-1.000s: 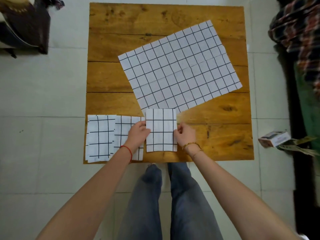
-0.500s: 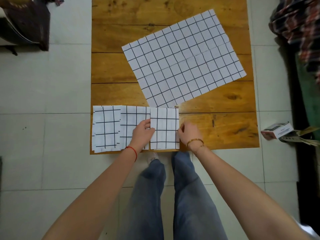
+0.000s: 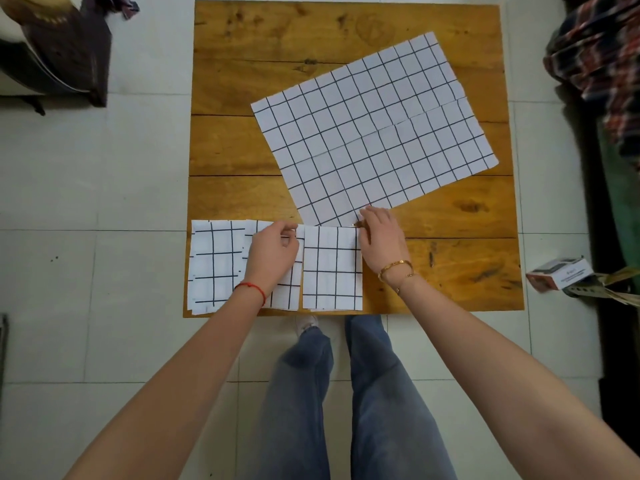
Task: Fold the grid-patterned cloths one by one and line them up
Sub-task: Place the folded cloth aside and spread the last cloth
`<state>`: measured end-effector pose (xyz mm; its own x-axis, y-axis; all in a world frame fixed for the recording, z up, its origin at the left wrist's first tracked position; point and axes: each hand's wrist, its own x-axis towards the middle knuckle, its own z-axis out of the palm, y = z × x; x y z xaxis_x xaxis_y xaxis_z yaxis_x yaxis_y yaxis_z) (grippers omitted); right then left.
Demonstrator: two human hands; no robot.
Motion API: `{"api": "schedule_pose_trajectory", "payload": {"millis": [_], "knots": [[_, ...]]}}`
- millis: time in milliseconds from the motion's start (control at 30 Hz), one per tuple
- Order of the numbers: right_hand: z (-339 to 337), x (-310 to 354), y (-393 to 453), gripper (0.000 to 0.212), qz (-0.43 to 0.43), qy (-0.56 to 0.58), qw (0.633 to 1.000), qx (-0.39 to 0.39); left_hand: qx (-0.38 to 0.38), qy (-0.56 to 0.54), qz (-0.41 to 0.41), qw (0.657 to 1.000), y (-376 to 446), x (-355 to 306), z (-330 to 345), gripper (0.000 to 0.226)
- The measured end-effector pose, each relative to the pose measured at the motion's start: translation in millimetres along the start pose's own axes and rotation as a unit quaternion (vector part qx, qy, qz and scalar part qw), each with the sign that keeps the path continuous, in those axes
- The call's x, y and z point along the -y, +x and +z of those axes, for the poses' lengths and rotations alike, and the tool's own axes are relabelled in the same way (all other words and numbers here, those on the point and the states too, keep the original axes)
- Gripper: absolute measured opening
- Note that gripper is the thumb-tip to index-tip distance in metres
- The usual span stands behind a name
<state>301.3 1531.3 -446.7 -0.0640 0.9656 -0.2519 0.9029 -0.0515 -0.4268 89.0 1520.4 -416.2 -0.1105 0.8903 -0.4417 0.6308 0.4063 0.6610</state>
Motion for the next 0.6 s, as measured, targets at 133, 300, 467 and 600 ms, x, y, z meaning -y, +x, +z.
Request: {"api": "schedule_pose_trajectory", "payload": {"millis": [133,300,467,600], "knots": [[7,-7,32,0.047,-0.028,-0.042,0.997,0.066,0.008,0.063,0.057,0.996,23,-1,-2,0.032],[5,-21,59,0.051,-0.011,-0.061,0.991,0.115,0.037,0.139,0.122,0.982,53,-9,4,0.043],[-16,-43,90,0.052,-0.029,-0.057,0.991,0.119,0.043,0.182,0.152,0.971,85,-27,9,0.049],[-36,-63,123,0.05,-0.045,-0.05,0.99,0.124,0.042,0.21,0.17,0.962,113,-42,14,0.051]]}}
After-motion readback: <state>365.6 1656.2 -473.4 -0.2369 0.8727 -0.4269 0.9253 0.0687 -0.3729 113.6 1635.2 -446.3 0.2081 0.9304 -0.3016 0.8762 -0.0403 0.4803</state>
